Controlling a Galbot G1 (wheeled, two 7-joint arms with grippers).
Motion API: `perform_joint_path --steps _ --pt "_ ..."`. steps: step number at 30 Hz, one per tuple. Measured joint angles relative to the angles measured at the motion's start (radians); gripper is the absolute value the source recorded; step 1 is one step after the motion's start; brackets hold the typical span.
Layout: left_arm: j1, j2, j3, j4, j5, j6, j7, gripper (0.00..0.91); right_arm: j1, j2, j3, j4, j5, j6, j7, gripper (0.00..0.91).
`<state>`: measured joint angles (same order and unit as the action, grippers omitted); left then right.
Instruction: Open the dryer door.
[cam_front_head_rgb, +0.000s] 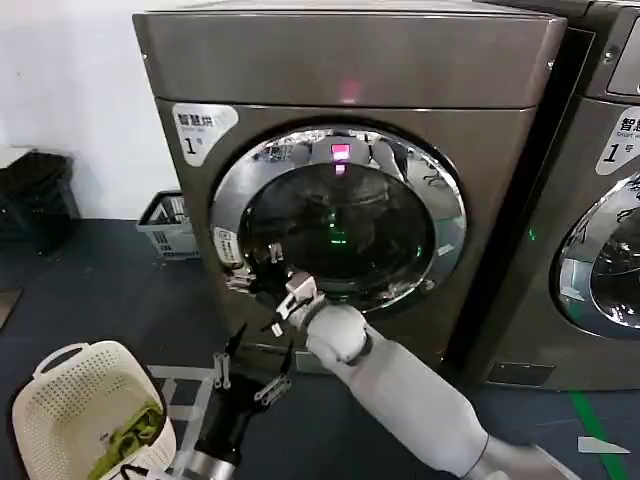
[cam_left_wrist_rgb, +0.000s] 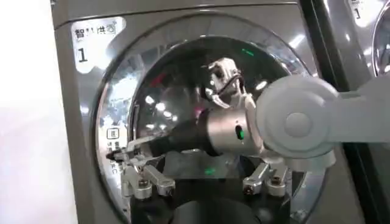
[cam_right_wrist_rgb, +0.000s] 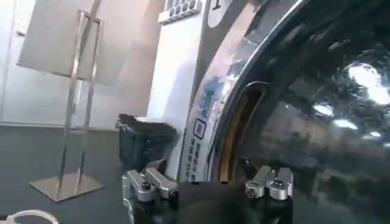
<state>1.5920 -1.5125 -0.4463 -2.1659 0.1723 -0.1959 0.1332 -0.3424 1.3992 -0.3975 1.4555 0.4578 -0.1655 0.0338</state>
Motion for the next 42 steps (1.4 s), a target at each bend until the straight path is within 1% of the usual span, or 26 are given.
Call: perform_joint_path --steps 19,29,35,42 --pt "0.01 -0.001 0.0 -0.007 -0.001 -0.004 0.002 0.907 0.022 0.022 -0.002 -0.079 -0.005 0.023 -0.061 0.907" --pt "0.015 -0.001 0.001 -0.019 -0.003 -0.001 0.007 0.907 0.023 0.006 0.0 -0.071 -0.001 0.023 -0.126 0.907" --pt "0.016 -0.001 0.001 -0.019 -0.003 -0.001 0.007 0.907 0.026 -0.014 -0.004 -0.059 0.005 0.034 -0.172 0.907" --pt "0.019 -0.001 0.001 -0.02 -0.002 -0.001 0.008 0.907 0.031 -0.03 -0.009 -0.042 0.028 0.044 -0.213 0.907"
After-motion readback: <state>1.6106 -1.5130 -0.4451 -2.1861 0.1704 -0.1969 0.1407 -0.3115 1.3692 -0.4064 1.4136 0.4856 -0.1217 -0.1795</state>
